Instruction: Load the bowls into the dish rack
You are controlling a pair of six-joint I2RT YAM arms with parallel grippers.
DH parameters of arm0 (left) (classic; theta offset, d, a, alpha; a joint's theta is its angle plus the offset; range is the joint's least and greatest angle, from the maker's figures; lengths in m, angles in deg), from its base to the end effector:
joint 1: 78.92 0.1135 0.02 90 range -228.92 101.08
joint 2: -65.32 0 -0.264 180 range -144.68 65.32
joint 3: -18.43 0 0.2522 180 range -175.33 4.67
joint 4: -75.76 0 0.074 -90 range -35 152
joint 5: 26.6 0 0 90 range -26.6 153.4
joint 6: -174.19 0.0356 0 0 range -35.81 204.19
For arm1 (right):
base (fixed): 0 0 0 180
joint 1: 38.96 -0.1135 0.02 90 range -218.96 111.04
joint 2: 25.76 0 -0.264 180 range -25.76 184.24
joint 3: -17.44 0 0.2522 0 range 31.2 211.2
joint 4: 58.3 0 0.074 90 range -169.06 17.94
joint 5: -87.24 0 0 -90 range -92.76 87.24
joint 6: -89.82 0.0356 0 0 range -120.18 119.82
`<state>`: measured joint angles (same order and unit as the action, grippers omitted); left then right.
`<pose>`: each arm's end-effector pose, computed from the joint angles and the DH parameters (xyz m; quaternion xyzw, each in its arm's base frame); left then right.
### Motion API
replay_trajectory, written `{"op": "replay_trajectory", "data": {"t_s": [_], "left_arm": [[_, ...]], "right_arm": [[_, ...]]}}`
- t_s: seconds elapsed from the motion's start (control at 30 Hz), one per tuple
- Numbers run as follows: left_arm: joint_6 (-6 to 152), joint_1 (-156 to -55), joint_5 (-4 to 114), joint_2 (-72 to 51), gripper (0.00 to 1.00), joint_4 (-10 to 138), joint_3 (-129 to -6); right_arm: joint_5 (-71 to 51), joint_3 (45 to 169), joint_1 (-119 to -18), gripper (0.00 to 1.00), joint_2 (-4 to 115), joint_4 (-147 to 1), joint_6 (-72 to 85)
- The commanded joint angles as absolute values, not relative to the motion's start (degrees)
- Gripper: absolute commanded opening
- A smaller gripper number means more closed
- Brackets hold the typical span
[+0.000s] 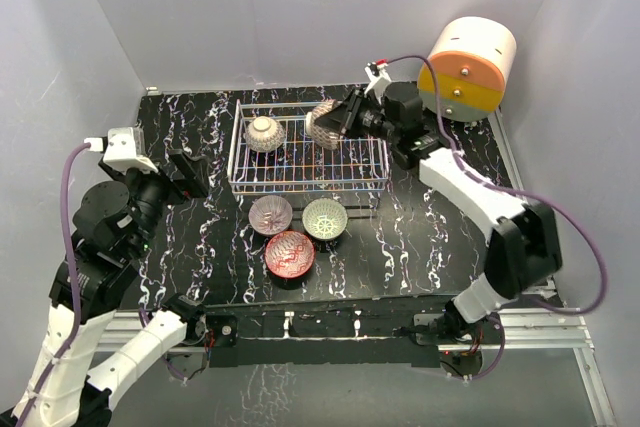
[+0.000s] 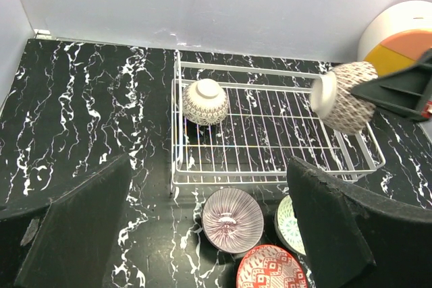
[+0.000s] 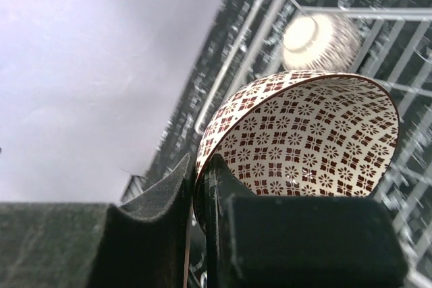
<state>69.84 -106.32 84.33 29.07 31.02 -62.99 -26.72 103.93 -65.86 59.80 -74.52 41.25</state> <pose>0.0877 -0.0311 0.4493 -0.0494 0.7029 -0.1291 0.6977 0.3096 0.1733 0.3527 -0.0266 0.7873 0.4698 0.3984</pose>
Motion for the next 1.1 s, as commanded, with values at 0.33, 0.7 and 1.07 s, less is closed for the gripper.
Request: {"op": "replay_trajectory", "data": {"t_s": [0.33, 0.7, 1.07], "left_arm": [[71.2, -106.5, 85.2, 29.8, 0.97, 29.5, -66.2], [71.7, -106.5, 86.6, 30.4, 0.97, 28.6, -66.4], [72.0, -106.5, 87.6, 30.6, 0.97, 28.0, -66.6]], "right_arm": [[-34.8, 114.7, -65.0, 0.08, 90.0, -21.4, 66.0], [-31.8, 119.2, -65.1, 0.08, 100.5, -12.2, 73.1], [-28.5, 119.7, -65.9, 0.08, 105.3, -9.4, 77.5]]}}
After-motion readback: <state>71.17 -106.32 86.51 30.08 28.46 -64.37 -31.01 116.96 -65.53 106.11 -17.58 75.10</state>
